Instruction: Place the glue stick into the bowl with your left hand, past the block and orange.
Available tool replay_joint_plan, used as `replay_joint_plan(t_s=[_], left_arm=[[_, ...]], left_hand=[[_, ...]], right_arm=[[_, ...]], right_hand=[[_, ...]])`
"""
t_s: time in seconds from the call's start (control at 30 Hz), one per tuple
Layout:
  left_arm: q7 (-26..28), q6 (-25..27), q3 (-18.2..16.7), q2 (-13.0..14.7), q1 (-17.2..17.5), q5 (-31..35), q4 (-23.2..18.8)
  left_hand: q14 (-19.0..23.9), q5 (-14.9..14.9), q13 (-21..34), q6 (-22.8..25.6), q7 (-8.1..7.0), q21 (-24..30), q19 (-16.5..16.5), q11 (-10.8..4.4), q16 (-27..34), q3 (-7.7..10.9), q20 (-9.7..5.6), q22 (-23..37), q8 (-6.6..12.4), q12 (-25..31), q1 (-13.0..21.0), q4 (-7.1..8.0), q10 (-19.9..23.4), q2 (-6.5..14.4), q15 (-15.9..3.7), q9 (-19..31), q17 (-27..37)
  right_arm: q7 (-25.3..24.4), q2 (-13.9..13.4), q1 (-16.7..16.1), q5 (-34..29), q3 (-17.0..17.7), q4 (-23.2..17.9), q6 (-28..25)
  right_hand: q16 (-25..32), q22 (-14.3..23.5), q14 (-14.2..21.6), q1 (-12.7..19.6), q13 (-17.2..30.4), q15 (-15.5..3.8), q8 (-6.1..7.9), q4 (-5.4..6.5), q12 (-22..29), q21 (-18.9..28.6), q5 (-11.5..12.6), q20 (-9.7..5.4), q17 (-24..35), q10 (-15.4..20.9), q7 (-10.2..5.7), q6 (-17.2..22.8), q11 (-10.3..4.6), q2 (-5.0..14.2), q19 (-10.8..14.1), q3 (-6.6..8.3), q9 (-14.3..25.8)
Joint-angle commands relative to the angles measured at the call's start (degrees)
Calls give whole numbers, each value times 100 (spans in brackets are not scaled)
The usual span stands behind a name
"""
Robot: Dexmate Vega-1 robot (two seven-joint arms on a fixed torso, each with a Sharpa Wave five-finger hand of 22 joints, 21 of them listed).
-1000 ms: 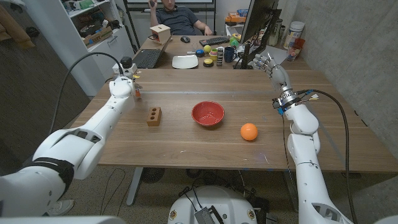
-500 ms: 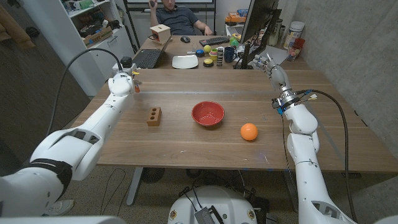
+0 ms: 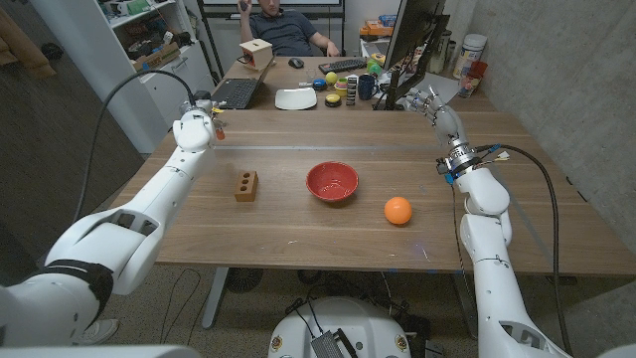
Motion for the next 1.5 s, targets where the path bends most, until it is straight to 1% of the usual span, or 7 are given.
replay_joint_plan(t_s=[0.03, 0.1, 0.13, 0.27, 0.4, 1.0, 1.5], left_arm=[[278, -181, -268, -137, 161, -171, -376], [400, -293, -357, -162, 214, -280, -442], [276, -300, -424, -197, 198, -388, -470], [266, -315, -385, -232, 180, -348, -504], [196, -451, -506, -309, 176, -578, -546], [-53, -705, -236, -546, -19, -580, -514], [-456, -810, -131, -665, -61, -607, -757]], left_hand=[[-29, -24, 13, 1520, 696, 36, 1, -232, 85, 57, 2, 6, 49, 64, 644, 12, 248, 576, -6, 88, 8], [-42, -33, 13, 1526, 710, 54, 13, -232, 90, 65, 1, 11, 55, 77, 653, 13, 248, 575, -6, 89, -4], [-41, -39, 12, 1535, 724, 63, 19, -230, 98, 71, 3, 10, 56, 87, 660, 12, 248, 575, -4, 81, -10], [-42, -66, 10, 1527, 731, 91, 28, -223, 132, 92, 0, 2, 74, 127, 679, 19, 248, 575, -4, 101, -34], [-36, -96, 7, 1530, 716, 115, 25, -228, 187, 114, 0, -8, 83, 172, 690, 31, 246, 575, -1, 95, -48], [-45, -156, 3, 1547, 724, 168, 10, -225, 269, 168, 3, -23, 114, 275, 710, 46, 244, 571, 0, 86, -130], [-52, -210, -1, 1563, 740, 214, 1, -236, 348, 226, 5, -36, 142, 364, 720, 49, 241, 565, 1, 66, -213]], right_arm=[[27, -38, -66, 50, 67, -36, 72], [33, -44, -72, 68, 76, -26, 115], [39, -54, -79, 60, 78, -36, 106], [45, -69, -99, 66, 95, -50, 115], [54, -106, -120, 44, 115, -72, 141], [102, -154, -163, 155, 228, -36, 204], [140, -153, -278, 290, 331, -102, 300]], right_hand=[[-14, 6, 2, 26, 19, -40, 12, -10, 30, -34, 25, -2, 14, 40, 8, 29, 9, 24, -15, -18, 25], [-15, 6, 1, 27, 19, -41, 12, -10, 29, -36, 25, 0, 13, 40, 8, 31, 8, 25, -14, -18, 25], [-15, 6, 0, 28, 19, -43, 12, -10, 29, -37, 25, -1, 13, 39, 8, 30, 1, 25, -13, -19, 25], [-16, 6, -1, 29, 19, -42, 13, -12, 26, -40, 25, -3, 13, 33, 10, 33, 2, 26, -12, -20, 25], [-17, 6, -2, 31, 19, -37, 12, -13, 26, -43, 25, -4, 13, 35, 11, 33, 5, 27, -7, -22, 25], [-19, 6, 2, 51, 19, -38, 6, -28, 18, -68, 24, -6, 11, 21, 20, 22, 4, 33, -1, -27, 25], [-22, 6, 3, 80, 19, -45, 9, -49, 10, -85, 24, -8, 9, 6, 28, 29, -16, 38, 8, -25, 24]])
